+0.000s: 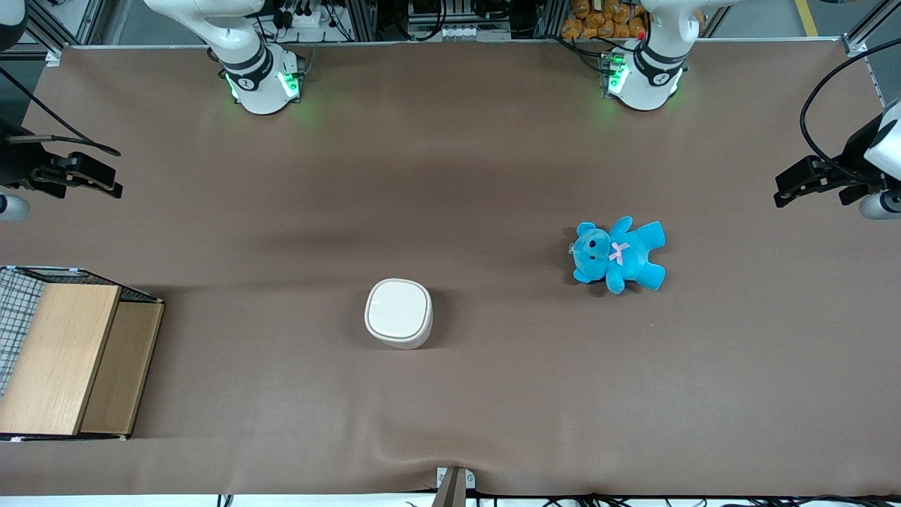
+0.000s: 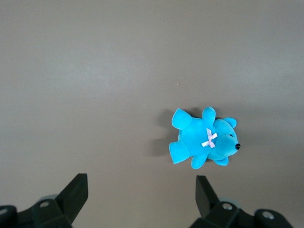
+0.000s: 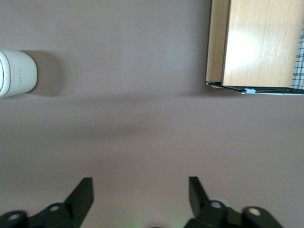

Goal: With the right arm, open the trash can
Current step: 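Move the right gripper toward the white trash can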

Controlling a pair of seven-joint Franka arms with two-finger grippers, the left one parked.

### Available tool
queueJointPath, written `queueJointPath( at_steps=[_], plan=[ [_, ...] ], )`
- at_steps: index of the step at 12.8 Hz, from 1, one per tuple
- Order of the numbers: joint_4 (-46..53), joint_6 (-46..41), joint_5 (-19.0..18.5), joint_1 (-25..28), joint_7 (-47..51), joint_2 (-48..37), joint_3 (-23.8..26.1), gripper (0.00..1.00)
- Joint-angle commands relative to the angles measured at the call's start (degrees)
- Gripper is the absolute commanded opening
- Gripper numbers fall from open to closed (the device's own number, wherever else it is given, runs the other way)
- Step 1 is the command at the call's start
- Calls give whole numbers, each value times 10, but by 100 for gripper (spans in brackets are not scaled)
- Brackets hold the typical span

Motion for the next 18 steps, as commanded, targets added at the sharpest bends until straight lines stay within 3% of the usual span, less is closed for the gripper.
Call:
queueJointPath(
  at_steps=[1, 2, 4, 7, 10, 18],
  plan=[
    [18, -8, 9, 3, -2, 14, 5, 47],
    [22, -8, 12, 6, 1, 20, 5, 36],
    [38, -8, 26, 19, 18, 36, 12, 29],
    [55, -7, 33, 23, 52, 59, 35, 7],
    [91, -8, 52, 27, 100, 103, 68, 0],
    [153, 46, 53, 62, 261, 203, 130, 0]
  ],
)
